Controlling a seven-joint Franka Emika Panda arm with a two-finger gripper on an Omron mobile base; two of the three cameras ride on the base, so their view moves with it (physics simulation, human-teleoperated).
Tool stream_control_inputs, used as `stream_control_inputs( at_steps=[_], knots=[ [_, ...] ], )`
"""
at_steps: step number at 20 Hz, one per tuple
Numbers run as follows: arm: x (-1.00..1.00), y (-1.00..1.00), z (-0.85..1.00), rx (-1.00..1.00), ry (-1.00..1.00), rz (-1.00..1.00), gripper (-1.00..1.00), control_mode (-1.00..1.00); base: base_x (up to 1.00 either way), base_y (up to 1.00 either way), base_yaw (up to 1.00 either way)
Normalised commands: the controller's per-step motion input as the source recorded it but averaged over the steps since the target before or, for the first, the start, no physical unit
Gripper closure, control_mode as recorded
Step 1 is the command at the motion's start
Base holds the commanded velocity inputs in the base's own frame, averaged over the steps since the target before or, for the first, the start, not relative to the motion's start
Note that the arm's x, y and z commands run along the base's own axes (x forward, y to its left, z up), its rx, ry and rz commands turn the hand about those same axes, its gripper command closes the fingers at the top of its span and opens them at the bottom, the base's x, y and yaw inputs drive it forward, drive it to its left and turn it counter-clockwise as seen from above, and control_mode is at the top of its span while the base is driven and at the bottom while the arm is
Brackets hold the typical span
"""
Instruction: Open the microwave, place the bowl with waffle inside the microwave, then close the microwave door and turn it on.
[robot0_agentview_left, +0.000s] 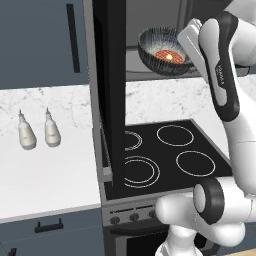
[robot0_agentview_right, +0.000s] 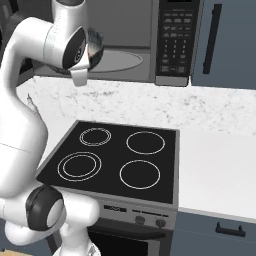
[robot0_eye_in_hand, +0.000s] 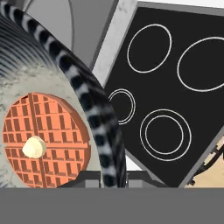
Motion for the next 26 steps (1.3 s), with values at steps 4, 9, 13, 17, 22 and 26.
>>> stream_control_inputs(
  at_steps=[4, 9, 13, 17, 22, 26],
  knots=[
    [0.61, 0.0, 0.0, 0.0, 0.0, 0.0, 1.0, -1.0, 0.0, 0.0, 0.0],
    [0.76, 0.03, -0.05, 0.0, 0.0, 0.0, 1.0, -1.0, 0.0, 0.0, 0.0],
    [0.74, 0.0, -0.22, 0.0, 0.0, 0.0, 1.0, -1.0, 0.0, 0.0, 0.0],
    [0.62, 0.0, -0.16, 0.0, 0.0, 0.0, 1.0, -1.0, 0.0, 0.0, 0.0],
    [0.6, 0.0, -0.01, 0.0, 0.0, 0.0, 1.0, -1.0, 0.0, 0.0, 0.0],
    [0.39, 0.0, 0.0, 0.0, 0.0, -0.03, 1.0, -1.0, 0.0, 0.0, 0.0]
  ],
)
